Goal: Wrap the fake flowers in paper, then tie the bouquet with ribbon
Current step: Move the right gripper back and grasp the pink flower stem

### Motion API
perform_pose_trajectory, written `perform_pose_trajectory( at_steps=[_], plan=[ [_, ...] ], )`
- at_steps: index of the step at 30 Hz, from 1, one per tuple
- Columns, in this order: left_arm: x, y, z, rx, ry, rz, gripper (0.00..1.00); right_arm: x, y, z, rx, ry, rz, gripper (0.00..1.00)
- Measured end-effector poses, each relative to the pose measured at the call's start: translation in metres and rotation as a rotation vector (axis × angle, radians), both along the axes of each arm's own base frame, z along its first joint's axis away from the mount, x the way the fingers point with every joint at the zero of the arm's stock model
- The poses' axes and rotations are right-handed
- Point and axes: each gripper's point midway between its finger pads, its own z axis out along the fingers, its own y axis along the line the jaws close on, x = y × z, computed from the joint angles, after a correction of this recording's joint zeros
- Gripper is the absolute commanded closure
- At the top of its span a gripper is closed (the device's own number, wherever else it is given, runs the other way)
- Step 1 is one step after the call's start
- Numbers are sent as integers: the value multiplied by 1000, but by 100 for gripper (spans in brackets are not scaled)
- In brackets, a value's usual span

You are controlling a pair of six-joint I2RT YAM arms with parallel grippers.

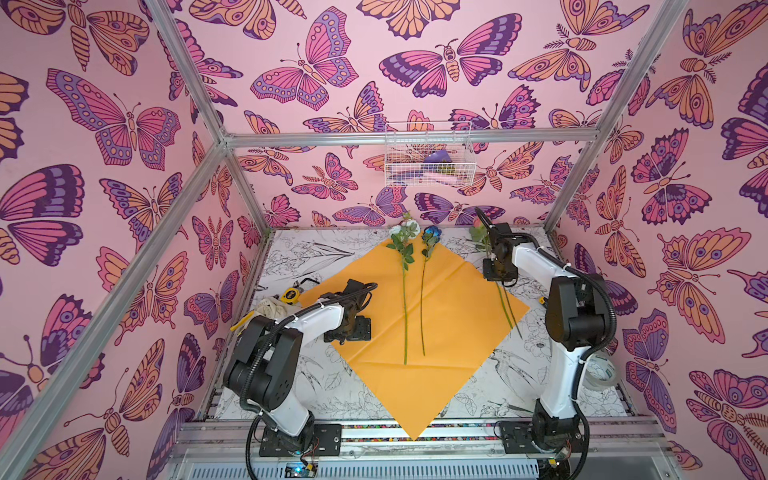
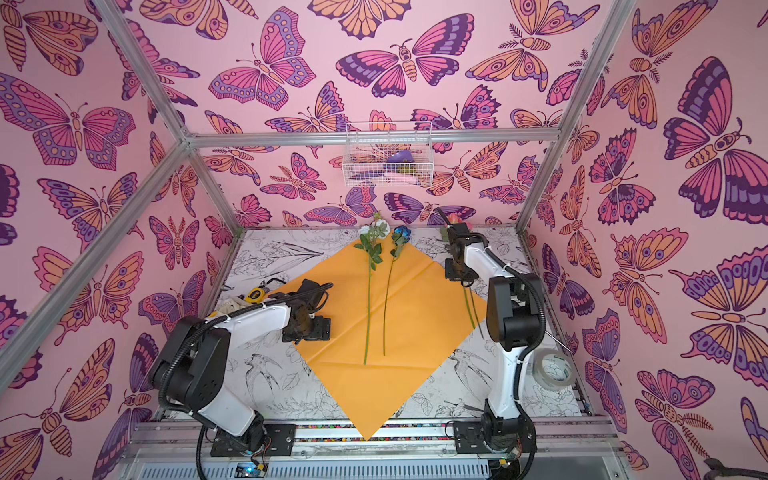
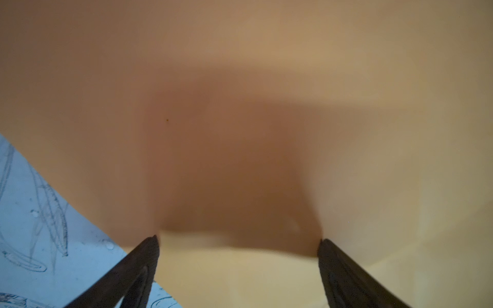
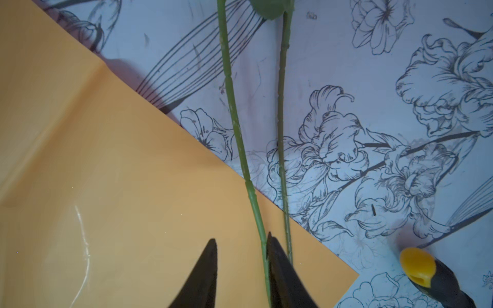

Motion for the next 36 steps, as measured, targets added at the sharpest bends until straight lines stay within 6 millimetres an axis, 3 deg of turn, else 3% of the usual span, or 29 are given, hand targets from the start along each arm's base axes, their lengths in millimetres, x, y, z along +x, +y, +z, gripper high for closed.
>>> perform_pose_trajectory(
  at_steps=[9, 15, 19, 22, 28, 36],
  plan=[
    [-4, 1, -2, 4, 19, -3, 5, 17, -7, -18, -17, 30, 8, 66],
    [-5, 1, -2, 1, 20, 0, 4, 13, -23, -31, -22, 69, -17, 68],
    [-5, 1, -2, 0, 21, 4, 4, 12, -21, -36, -4, 81, -6, 71],
    [-5, 1, -2, 1, 21, 5, 4, 11, -17, -41, 11, 91, 4, 77],
    [-5, 1, -2, 1, 21, 6, 3, 13, -13, -42, 34, 89, 18, 100],
    [-6, 0, -2, -4, 12, 1, 3, 13, -11, -39, 46, 85, 22, 100]
  ],
)
